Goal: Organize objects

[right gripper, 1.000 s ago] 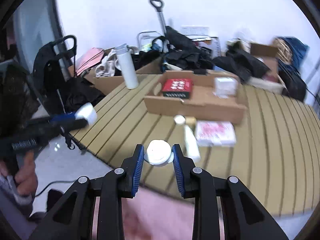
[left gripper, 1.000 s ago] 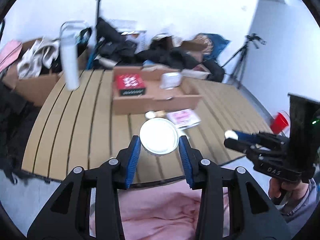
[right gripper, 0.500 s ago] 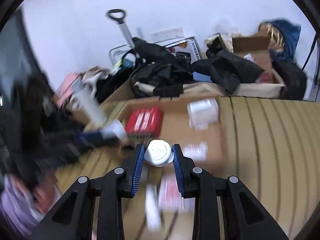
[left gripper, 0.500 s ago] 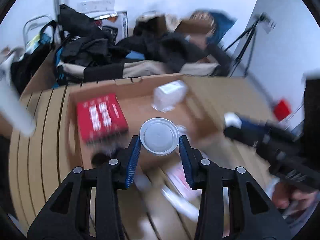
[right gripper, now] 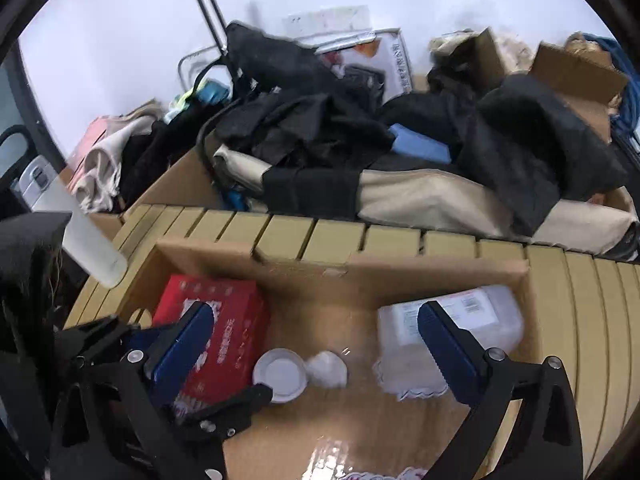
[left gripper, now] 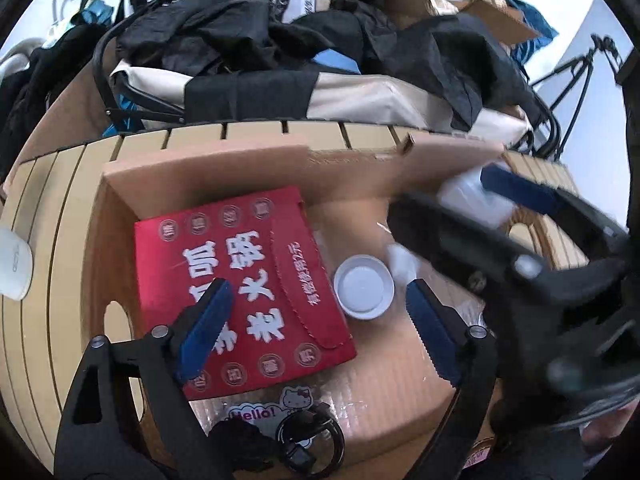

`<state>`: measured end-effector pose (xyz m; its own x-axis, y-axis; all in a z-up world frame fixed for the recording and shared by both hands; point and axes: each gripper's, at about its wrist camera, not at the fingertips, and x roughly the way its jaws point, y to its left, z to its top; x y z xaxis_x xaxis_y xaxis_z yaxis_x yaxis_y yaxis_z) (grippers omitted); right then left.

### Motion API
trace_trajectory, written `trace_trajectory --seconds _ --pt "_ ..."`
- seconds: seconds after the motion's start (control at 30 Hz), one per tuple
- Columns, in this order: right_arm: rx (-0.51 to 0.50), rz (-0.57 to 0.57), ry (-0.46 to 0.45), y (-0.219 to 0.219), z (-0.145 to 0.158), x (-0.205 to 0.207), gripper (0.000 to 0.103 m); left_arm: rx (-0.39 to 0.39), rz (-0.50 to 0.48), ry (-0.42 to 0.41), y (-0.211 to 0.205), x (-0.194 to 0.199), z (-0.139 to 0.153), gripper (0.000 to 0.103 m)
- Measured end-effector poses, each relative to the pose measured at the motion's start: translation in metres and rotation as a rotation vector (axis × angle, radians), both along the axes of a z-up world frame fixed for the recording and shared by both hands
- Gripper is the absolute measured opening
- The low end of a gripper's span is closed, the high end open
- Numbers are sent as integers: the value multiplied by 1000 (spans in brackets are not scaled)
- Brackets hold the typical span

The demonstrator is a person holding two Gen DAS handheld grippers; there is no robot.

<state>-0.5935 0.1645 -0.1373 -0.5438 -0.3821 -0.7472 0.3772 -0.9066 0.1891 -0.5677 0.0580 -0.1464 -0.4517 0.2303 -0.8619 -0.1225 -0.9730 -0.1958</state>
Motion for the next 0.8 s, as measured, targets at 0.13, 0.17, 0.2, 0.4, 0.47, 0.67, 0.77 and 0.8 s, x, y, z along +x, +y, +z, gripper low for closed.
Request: trace_trajectory --seconds 0.13,0.17,0.2,0.4,0.47,0.67,0.77,0.8 --pt "7 3 4 -1 10 9 103 11 11 -5 -10 13 15 87" --pt "-9 2 15 4 20 15 103 10 14 7 -13 19 22 87" --pt "-19 2 25 10 30 23 103 1 18 30 -18 29 32 87" --pt "71 -19 58 55 88 78 103 -187 108 170 -64 105 99 103" --pt "121 -50 51 75 101 100 103 -241 154 179 -78 128 113 103" --pt "133 -111 43 121 117 203 103 -259 198 251 -91 229 157 103" --pt "114 -108 63 126 123 261 103 -273 198 293 -83 287 169 103" --pt "106 -102 70 125 124 277 103 -263 189 301 -80 307 170 103"
